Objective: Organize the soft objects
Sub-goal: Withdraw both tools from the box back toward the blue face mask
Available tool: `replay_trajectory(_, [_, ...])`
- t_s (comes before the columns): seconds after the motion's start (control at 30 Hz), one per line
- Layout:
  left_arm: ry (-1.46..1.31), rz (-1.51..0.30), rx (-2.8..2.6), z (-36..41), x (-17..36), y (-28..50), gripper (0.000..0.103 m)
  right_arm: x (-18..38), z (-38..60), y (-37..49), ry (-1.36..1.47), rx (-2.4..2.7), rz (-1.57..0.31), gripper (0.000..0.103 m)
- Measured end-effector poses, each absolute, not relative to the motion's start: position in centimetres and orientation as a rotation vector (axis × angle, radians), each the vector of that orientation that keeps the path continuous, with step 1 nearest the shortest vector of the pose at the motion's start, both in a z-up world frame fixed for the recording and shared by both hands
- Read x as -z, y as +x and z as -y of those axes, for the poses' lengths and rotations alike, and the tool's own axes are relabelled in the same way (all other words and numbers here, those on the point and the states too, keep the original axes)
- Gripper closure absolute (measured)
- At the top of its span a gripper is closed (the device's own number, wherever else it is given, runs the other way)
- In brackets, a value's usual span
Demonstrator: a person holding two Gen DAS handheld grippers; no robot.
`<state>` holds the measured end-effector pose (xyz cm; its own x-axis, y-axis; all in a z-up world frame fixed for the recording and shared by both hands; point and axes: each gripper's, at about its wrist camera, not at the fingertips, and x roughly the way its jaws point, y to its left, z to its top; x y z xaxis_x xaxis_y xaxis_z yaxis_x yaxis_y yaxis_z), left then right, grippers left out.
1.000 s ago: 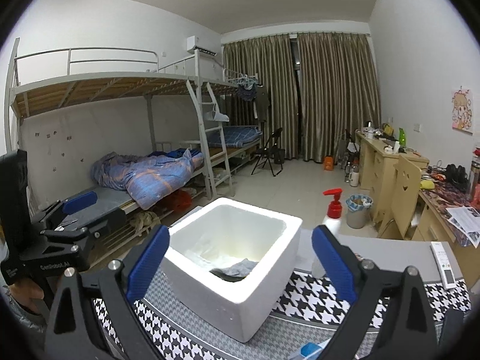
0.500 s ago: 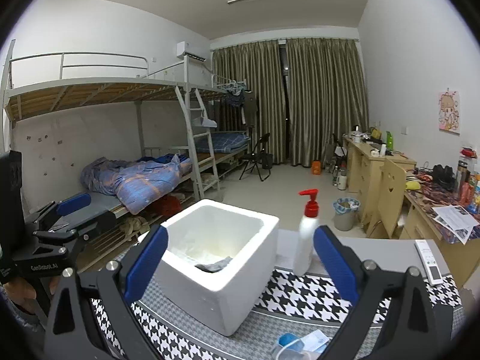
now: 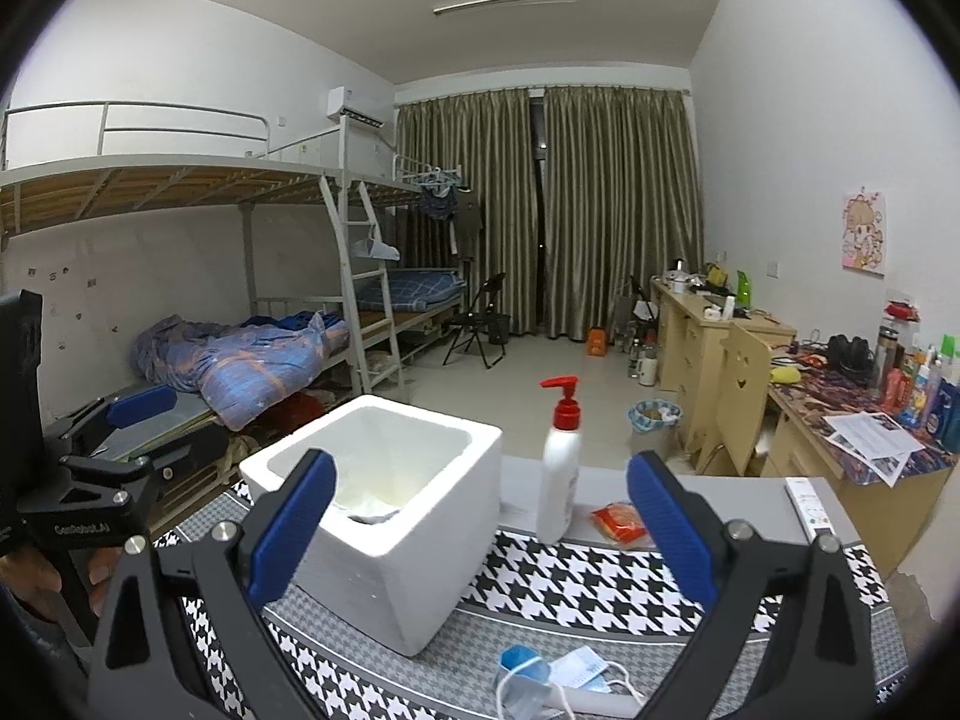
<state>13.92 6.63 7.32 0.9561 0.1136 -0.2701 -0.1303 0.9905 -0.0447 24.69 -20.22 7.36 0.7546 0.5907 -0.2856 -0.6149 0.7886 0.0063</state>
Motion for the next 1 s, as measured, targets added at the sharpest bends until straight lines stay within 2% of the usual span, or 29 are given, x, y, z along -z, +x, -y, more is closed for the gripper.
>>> replay_trajectory(1.0, [-0.039,-0.329,0.03,-1.0,-5.7,15.2,0.001,-6.5,25.5,24.2,-0.085,-0.561,-0.297,0.003])
